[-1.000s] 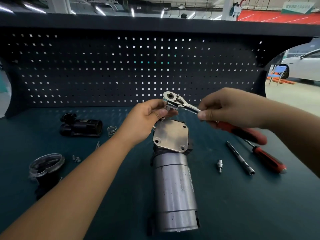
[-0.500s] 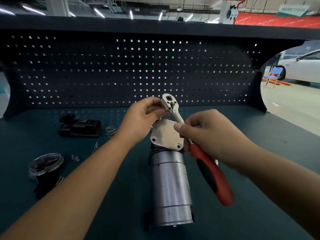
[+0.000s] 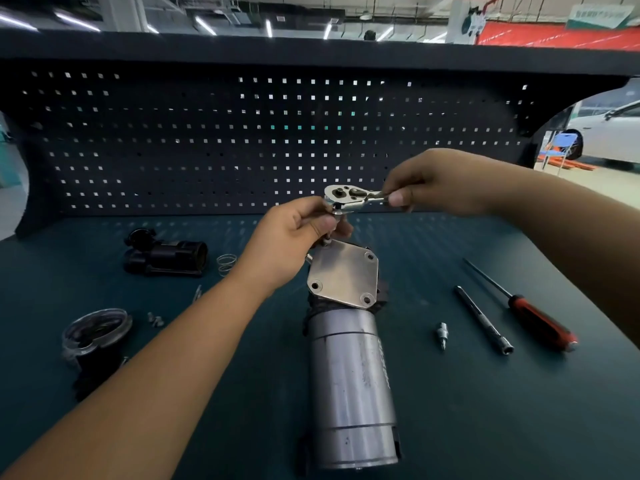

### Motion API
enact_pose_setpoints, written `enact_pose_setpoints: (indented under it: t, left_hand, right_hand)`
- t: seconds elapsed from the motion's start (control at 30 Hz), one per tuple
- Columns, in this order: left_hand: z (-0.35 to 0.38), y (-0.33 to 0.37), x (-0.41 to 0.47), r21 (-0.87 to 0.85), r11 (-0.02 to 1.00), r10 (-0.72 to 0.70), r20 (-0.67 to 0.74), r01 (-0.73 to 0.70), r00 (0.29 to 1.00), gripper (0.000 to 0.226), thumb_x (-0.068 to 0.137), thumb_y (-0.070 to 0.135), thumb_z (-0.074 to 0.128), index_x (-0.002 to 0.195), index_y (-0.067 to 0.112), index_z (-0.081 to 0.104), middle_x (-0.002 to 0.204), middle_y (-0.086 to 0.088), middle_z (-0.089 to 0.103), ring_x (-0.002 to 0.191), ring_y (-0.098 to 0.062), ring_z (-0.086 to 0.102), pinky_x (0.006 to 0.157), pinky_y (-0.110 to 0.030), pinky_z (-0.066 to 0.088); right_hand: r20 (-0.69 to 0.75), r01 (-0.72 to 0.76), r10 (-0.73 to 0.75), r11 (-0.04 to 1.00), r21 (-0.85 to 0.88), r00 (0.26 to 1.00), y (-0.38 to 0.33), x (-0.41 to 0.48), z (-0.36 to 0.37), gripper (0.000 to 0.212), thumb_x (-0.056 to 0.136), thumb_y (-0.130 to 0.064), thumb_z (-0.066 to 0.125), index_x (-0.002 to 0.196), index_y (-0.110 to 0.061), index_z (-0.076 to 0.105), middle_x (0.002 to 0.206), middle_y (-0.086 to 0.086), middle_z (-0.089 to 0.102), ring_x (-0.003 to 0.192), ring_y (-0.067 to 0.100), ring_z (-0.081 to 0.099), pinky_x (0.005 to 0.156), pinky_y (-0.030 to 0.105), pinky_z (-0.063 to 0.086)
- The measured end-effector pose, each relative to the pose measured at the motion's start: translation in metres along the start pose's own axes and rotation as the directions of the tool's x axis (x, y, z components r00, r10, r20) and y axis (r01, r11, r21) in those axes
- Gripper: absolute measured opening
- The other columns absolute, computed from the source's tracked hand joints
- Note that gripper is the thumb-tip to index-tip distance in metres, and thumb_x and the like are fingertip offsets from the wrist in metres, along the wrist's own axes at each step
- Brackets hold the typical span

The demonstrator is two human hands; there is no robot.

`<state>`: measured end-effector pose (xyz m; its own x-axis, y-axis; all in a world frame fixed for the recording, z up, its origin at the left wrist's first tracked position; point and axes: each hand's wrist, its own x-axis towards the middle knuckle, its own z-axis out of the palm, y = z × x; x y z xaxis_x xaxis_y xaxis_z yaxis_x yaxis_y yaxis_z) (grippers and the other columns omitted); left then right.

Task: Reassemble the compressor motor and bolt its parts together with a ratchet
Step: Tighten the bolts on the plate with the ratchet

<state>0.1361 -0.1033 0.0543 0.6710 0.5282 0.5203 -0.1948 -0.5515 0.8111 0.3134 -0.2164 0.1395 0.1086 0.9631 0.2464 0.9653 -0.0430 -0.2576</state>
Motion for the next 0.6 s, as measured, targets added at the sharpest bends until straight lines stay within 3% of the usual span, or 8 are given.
enact_pose_setpoints:
  t: [0.13,0.27,0.5,0.6]
  left_hand:
    - [-0.002,0.000,-0.001,-0.073,0.997,-0.031,0.028,0.033,0.999,0.022,0.097,0.001,0.043,0.092,0.013,0.061,0.080,0.010,0.073,0.086,-0.007,0.067,0.080,-0.023,0.053]
    - [-0.002,0.001,-0.002,-0.093,0.996,0.000,0.019,0.002,1.000,0.025,0.095,0.002,0.047,0.093,0.018,0.064,0.085,0.009,0.073,0.095,-0.028,0.062,0.083,-0.027,0.054]
    - [-0.004,0.001,-0.006,-0.065,0.998,-0.012,-0.014,0.011,1.000,0.021,0.088,0.003,0.058,0.098,0.019,0.065,0.086,0.009,0.071,0.082,0.001,0.066,0.072,-0.013,0.051]
    - [-0.009,-0.005,-0.009,0.151,0.988,-0.023,-0.068,0.033,0.997,0.033,0.075,0.010,0.076,0.090,0.035,0.063,0.085,0.018,0.069,0.079,0.007,0.063,0.076,-0.010,0.048]
  right_hand:
    - [-0.037,0.015,-0.015,1.000,0.016,0.999,0.000,-0.011,0.007,0.016,0.091,-0.025,0.059,0.083,-0.014,0.067,0.061,-0.007,0.062,0.053,-0.001,0.053,0.054,0.007,0.038]
    - [-0.040,0.017,-0.015,0.999,0.035,0.999,-0.010,-0.039,0.023,0.028,0.088,-0.035,0.058,0.064,-0.021,0.058,0.054,-0.011,0.063,0.039,-0.001,0.050,0.046,0.009,0.039]
    - [-0.167,-0.064,0.085,0.990,0.124,0.982,-0.027,-0.059,0.039,0.033,0.089,-0.035,0.060,0.059,-0.022,0.055,0.050,-0.009,0.063,0.035,-0.001,0.049,0.044,0.008,0.037]
    - [-0.205,-0.083,0.118,0.982,0.171,0.972,-0.032,-0.062,0.044,0.035,0.090,-0.035,0.060,0.057,-0.022,0.055,0.049,-0.006,0.063,0.033,0.000,0.048,0.042,0.008,0.037]
